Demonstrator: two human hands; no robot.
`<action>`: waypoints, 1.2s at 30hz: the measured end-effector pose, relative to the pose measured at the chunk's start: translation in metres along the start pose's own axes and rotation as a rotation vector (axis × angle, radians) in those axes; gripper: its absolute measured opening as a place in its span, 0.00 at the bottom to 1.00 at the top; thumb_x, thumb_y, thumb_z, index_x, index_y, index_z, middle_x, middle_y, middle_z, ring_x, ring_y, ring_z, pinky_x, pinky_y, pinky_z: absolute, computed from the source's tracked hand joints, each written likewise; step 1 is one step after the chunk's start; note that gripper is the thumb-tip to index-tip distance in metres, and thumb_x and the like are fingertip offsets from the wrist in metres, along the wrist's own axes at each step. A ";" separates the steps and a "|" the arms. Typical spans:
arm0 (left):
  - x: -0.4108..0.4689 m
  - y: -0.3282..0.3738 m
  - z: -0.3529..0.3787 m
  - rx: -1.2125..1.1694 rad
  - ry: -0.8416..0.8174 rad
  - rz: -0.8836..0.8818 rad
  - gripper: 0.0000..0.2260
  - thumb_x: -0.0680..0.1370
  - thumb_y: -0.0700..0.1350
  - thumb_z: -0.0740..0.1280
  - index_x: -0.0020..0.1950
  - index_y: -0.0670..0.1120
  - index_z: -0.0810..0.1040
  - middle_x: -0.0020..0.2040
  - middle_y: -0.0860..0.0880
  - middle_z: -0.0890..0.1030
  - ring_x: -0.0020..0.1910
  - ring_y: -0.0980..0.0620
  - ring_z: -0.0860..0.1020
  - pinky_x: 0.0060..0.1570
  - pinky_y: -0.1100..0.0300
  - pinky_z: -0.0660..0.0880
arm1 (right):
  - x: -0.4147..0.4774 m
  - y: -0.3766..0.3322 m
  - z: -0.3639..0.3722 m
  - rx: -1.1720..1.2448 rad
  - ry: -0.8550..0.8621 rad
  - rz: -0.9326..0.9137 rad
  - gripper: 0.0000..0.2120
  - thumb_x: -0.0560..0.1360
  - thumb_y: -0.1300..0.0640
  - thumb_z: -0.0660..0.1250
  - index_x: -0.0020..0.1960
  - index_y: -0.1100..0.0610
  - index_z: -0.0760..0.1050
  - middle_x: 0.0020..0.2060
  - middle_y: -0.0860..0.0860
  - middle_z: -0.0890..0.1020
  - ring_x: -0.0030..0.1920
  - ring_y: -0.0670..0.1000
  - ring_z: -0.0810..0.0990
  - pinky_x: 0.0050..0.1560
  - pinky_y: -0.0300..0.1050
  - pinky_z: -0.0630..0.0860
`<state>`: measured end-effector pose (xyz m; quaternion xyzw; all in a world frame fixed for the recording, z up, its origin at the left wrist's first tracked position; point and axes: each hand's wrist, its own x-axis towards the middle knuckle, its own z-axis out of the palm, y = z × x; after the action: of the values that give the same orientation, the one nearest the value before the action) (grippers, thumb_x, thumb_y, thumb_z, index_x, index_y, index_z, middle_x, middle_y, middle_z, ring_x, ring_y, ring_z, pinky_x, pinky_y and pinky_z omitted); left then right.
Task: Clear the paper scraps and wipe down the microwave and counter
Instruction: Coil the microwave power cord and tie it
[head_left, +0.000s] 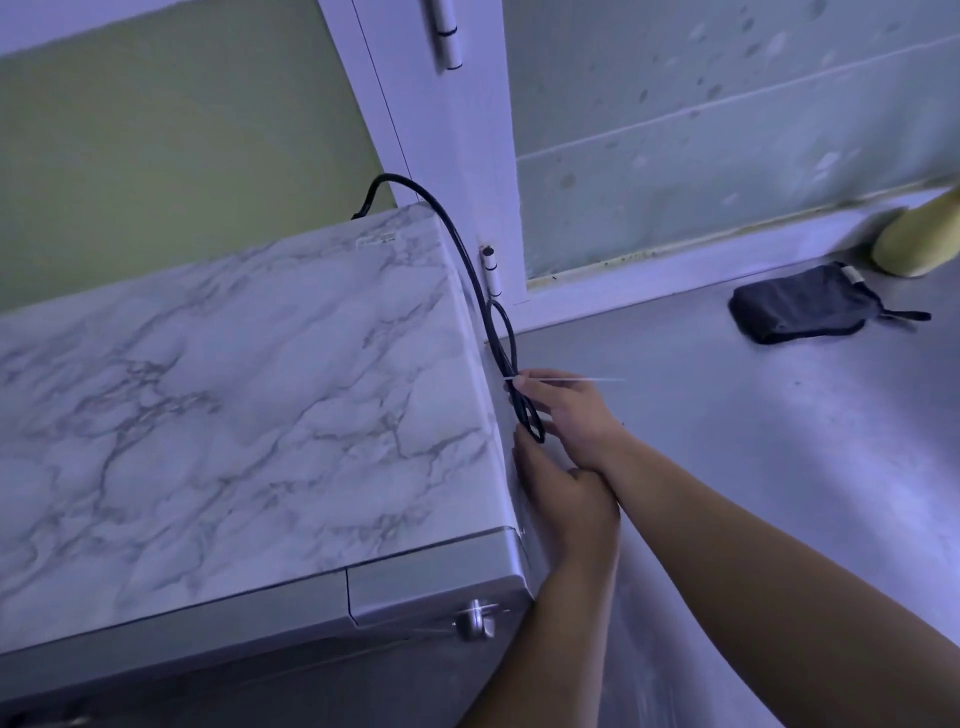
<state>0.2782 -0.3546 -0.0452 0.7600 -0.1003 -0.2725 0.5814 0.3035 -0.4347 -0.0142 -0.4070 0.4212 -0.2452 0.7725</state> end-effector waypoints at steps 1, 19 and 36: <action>0.002 0.000 0.001 -0.022 0.021 -0.023 0.25 0.80 0.33 0.62 0.76 0.44 0.66 0.73 0.44 0.72 0.71 0.45 0.71 0.72 0.47 0.67 | 0.003 0.002 0.002 -0.015 0.007 -0.008 0.10 0.77 0.63 0.71 0.57 0.67 0.80 0.47 0.60 0.82 0.46 0.53 0.79 0.42 0.40 0.76; -0.021 0.006 -0.017 0.103 0.030 0.080 0.35 0.75 0.29 0.55 0.80 0.54 0.59 0.79 0.60 0.60 0.78 0.62 0.57 0.78 0.55 0.56 | 0.012 0.008 -0.010 0.053 0.031 0.036 0.14 0.82 0.58 0.64 0.62 0.67 0.78 0.50 0.58 0.83 0.46 0.55 0.81 0.50 0.47 0.77; -0.099 0.083 -0.047 0.234 -0.429 0.019 0.33 0.76 0.33 0.54 0.71 0.68 0.66 0.66 0.67 0.69 0.68 0.69 0.67 0.61 0.75 0.63 | -0.010 0.000 -0.040 -0.068 0.242 -0.155 0.10 0.80 0.61 0.66 0.55 0.66 0.82 0.41 0.56 0.83 0.40 0.51 0.80 0.45 0.42 0.74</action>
<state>0.2342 -0.2945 0.0705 0.7458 -0.2597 -0.4088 0.4575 0.2641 -0.4439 -0.0225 -0.4317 0.4868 -0.3371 0.6805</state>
